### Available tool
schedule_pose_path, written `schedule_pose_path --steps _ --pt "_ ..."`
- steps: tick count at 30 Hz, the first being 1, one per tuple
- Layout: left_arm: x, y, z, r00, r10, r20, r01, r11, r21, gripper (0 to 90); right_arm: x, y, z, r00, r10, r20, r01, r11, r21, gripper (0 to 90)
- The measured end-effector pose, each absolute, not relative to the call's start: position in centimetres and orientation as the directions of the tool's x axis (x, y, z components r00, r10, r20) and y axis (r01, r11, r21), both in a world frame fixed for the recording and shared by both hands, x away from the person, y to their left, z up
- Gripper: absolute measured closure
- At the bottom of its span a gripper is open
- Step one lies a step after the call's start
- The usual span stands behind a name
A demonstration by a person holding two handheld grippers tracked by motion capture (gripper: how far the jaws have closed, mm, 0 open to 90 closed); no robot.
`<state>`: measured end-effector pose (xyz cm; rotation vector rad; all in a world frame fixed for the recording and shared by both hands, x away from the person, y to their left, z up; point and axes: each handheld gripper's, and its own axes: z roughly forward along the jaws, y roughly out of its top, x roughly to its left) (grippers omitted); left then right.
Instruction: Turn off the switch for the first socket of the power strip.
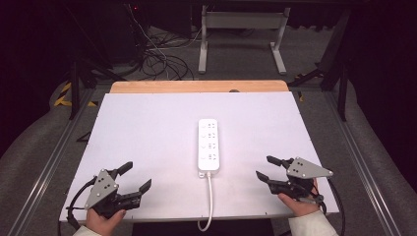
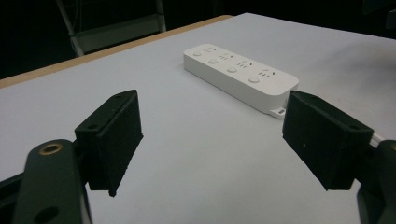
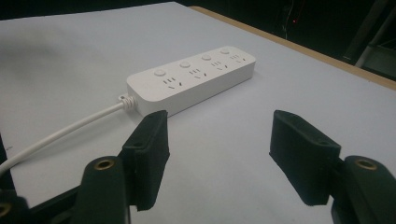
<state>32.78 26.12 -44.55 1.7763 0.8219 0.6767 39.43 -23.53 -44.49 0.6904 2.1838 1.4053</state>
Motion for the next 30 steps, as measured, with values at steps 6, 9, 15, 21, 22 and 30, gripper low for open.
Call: schedule_pose_path --steps 6,9,15,21,22,30 --pt "32.7 26.0 -44.5 0.601 0.793 0.098 0.202 -0.270 0.941 20.1 39.4 -23.4 -44.4 -0.773 0.624 -0.116 0.162 0.371 0.914 38.1" --pt "32.7 26.1 -44.5 0.594 0.799 0.099 0.202 -0.267 0.942 20.1 39.4 -23.3 -44.4 -0.776 0.618 -0.128 0.157 0.385 0.910 37.0" --pt "32.6 25.9 -44.4 0.582 0.803 0.130 0.191 -0.290 0.938 20.1 39.5 -23.2 -44.2 -0.778 0.613 -0.138 0.155 0.401 0.903 36.8" --pt "32.4 25.7 -44.4 0.580 0.802 0.146 0.183 -0.303 0.935 20.2 39.5 -23.3 -44.0 -0.772 0.623 -0.126 0.167 0.391 0.905 37.7" --pt "32.4 25.7 -44.4 0.581 0.801 0.145 0.183 -0.303 0.935 20.2 39.5 -23.3 -44.0 -0.772 0.623 -0.126 0.167 0.391 0.905 37.7" --pt "32.4 25.8 -44.3 0.585 0.802 0.124 0.193 -0.286 0.939 20.1 39.6 -22.9 -43.3 -0.772 0.629 -0.093 0.198 0.376 0.905 45.8"
